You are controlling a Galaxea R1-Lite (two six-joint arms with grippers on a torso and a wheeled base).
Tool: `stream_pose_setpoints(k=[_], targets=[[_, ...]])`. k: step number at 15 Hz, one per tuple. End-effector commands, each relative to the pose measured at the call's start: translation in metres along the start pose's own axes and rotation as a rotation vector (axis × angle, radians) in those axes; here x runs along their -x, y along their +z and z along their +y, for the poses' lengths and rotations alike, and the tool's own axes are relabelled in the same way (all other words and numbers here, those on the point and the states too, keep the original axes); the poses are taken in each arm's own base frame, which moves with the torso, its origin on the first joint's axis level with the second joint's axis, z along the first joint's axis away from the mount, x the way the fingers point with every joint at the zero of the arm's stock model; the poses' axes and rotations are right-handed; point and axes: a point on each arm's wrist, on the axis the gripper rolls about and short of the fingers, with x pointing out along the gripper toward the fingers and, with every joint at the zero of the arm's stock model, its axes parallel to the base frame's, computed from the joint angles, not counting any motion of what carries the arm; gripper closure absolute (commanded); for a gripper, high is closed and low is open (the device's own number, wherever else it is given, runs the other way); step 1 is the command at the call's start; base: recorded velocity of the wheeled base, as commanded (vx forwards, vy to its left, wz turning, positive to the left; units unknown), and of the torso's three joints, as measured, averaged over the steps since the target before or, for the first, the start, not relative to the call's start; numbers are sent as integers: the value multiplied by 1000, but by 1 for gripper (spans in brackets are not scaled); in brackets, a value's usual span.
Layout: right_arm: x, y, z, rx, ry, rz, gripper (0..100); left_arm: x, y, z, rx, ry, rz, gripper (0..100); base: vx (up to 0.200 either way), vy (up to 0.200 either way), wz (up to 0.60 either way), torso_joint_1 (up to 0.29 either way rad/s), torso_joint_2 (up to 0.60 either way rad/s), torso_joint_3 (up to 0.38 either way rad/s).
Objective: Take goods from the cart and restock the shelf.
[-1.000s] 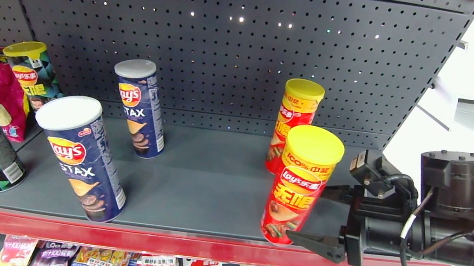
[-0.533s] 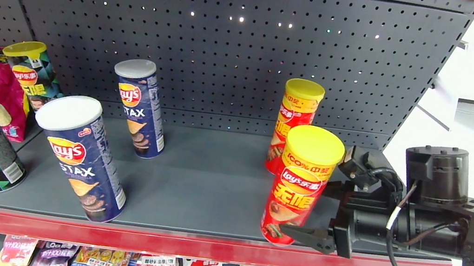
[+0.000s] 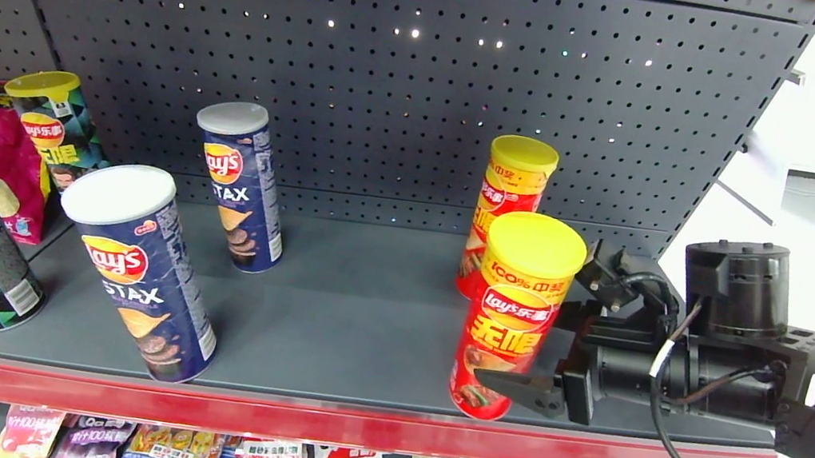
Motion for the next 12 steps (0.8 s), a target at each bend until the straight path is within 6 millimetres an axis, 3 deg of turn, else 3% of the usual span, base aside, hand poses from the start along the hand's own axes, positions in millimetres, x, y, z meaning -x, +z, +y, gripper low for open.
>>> stream_pose_setpoints(k=[1,8,12], targets=[[-1,0,-1,-1,-1,0,0,0,0,0,0,1,1,0,0,0,0,0,0,0],[-4,-2,-4,-8,-4,8,0,0,0,0,0,1,1,0,0,0,0,0,0,0],[8,-4,-6,-13,-30,2,0,0,0,0,0,1,1,0,0,0,0,0,0,0]])
